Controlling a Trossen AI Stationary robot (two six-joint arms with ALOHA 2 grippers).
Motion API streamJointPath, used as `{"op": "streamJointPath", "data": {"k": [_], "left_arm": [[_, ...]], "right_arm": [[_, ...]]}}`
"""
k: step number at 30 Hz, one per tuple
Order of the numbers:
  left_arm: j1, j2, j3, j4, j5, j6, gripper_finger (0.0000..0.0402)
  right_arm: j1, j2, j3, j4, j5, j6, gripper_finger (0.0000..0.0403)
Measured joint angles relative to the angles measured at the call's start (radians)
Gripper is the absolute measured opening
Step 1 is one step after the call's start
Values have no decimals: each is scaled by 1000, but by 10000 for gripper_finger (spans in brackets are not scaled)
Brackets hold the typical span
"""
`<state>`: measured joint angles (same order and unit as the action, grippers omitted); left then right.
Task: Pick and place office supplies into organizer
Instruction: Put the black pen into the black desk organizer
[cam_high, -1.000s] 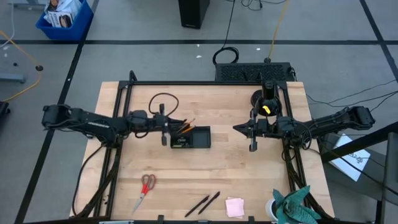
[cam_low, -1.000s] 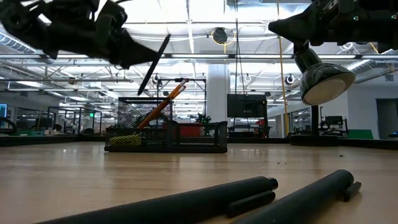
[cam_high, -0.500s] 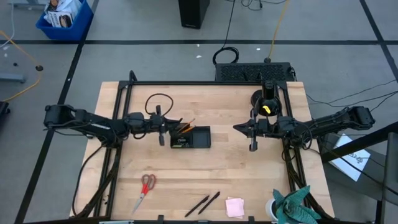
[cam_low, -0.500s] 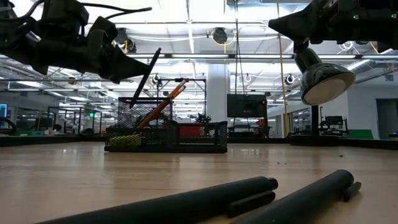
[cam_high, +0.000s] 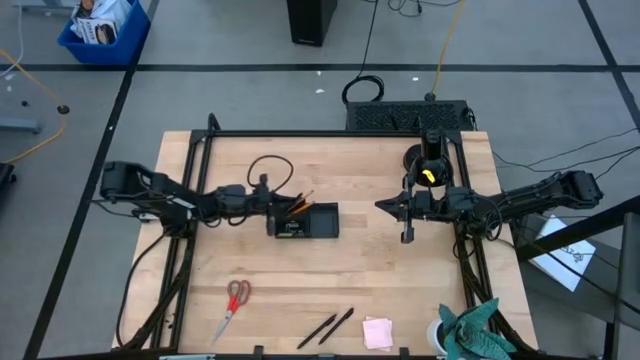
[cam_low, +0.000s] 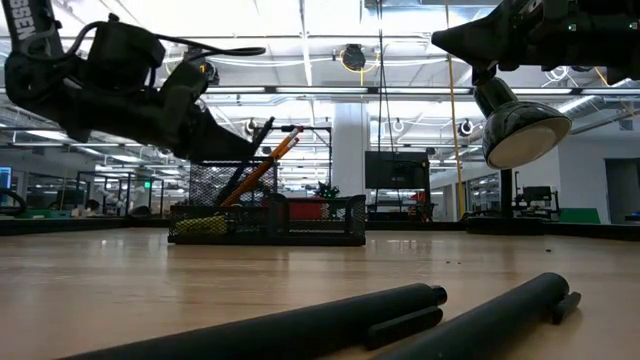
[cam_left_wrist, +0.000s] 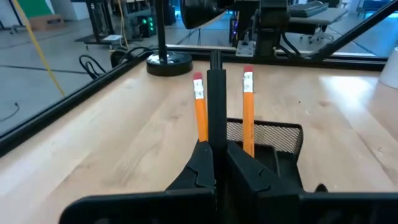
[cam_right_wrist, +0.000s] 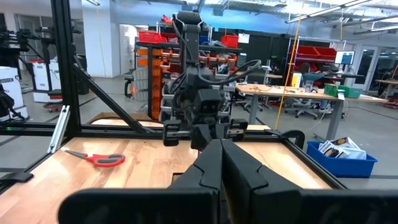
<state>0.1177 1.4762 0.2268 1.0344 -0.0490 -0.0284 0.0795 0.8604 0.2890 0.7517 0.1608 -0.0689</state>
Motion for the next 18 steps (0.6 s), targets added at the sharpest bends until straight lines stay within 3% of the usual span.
{"op": "streamJointPath", "data": {"k": [18], "left_arm": [[-17,38,32,-20,30,-34,83]], "right_arm": [[0,0,0,0,0,3,0]]}}
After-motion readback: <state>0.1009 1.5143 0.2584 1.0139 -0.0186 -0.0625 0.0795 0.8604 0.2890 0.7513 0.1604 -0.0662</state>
